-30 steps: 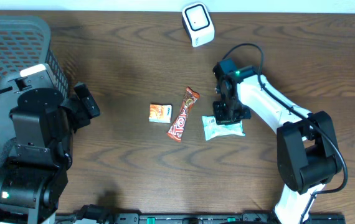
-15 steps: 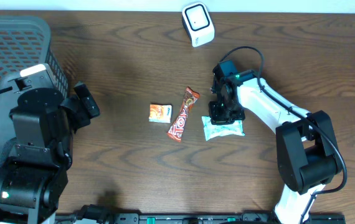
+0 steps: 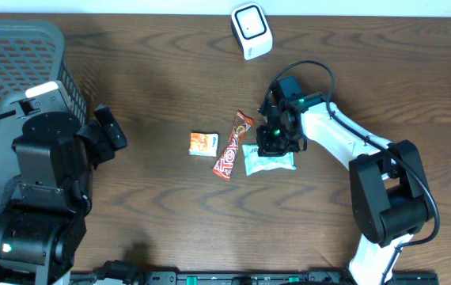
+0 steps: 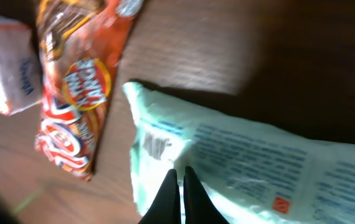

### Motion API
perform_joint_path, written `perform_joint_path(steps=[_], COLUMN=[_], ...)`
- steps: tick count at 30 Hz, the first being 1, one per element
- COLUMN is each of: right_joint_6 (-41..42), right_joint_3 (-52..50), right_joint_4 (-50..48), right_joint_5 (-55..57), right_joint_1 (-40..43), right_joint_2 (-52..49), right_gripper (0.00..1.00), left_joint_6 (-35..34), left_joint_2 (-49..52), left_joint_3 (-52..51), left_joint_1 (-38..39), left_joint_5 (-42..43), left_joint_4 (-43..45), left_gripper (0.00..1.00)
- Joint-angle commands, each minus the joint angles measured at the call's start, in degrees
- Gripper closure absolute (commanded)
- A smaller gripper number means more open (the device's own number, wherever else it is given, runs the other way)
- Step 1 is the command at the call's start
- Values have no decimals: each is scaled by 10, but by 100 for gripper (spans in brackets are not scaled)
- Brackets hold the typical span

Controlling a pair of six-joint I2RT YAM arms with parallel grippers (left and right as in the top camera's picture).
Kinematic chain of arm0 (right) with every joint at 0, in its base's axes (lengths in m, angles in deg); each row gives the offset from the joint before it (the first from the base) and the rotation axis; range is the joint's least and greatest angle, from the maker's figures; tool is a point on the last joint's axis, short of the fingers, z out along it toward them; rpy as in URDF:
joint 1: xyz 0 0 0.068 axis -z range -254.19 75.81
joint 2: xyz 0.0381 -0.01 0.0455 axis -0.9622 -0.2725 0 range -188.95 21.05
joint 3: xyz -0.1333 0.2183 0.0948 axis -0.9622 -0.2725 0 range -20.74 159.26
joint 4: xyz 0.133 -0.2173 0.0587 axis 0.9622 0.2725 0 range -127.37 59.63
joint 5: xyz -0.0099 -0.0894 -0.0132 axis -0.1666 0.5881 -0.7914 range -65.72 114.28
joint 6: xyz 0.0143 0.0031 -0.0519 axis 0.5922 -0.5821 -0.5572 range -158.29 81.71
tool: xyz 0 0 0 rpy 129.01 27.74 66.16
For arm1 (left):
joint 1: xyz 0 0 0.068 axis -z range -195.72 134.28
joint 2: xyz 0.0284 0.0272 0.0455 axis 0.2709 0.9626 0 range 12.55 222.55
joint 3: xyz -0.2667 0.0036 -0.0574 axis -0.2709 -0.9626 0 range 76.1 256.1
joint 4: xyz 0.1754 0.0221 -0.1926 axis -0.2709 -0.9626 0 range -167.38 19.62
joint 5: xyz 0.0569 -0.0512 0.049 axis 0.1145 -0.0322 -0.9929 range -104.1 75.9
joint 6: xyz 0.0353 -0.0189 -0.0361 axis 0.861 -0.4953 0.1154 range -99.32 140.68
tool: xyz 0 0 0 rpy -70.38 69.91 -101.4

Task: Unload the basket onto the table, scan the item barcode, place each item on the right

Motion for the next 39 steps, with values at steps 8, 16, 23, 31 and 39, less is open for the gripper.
perform_joint_path(steps=[8, 16, 23, 31, 39], right_joint_6=[0, 23, 23, -4, -1], right_joint_3=[15, -25, -24, 57, 41], right_joint_4=[-2, -31, -34, 59, 32], right_joint_5=[-39, 17, 14, 14, 17], right_joint_1=[-2, -8, -8, -2, -19], right_joint_2=[-7, -19, -20, 6, -11], right_gripper=[99, 99, 99, 99, 99], left_joint_6=[10, 10, 10, 10, 10], left_joint_2=[-1, -1, -1, -1, -1], left_joint_3=[4, 4, 4, 4, 4], left_joint_1=[-3, -3, -3, -3, -3], left_joint_5=[-6, -6, -6, -6, -6], left_joint_4=[-2, -2, -2, -2, -2], left_gripper=[2, 2, 2, 2, 2])
